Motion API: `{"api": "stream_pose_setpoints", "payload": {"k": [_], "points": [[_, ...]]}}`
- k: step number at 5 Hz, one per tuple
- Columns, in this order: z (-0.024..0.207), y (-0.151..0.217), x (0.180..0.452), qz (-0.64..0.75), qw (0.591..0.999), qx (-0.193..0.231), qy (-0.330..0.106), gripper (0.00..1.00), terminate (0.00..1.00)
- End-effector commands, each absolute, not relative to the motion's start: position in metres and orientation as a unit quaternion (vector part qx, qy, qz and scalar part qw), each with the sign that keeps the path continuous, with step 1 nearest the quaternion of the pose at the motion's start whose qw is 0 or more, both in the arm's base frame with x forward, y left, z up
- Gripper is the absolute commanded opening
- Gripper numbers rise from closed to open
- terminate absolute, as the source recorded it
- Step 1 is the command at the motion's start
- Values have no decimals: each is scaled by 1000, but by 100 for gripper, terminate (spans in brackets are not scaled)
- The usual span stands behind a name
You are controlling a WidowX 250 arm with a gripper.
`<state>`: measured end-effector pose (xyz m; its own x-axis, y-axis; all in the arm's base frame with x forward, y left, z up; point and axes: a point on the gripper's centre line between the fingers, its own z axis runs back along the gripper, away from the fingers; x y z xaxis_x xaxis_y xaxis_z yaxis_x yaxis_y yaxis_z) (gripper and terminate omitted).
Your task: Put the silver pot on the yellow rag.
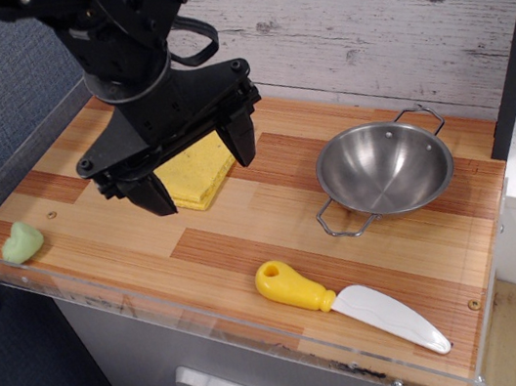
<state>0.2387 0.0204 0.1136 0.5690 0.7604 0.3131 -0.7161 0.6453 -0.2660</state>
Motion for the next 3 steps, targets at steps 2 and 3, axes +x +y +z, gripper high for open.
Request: {"api": "stream_pose_setpoints", "payload": {"k": [2,3], "points": [[106,19,250,426,870,-117,-219,100,0],[100,17,260,429,863,-149,-220,100,0]]}}
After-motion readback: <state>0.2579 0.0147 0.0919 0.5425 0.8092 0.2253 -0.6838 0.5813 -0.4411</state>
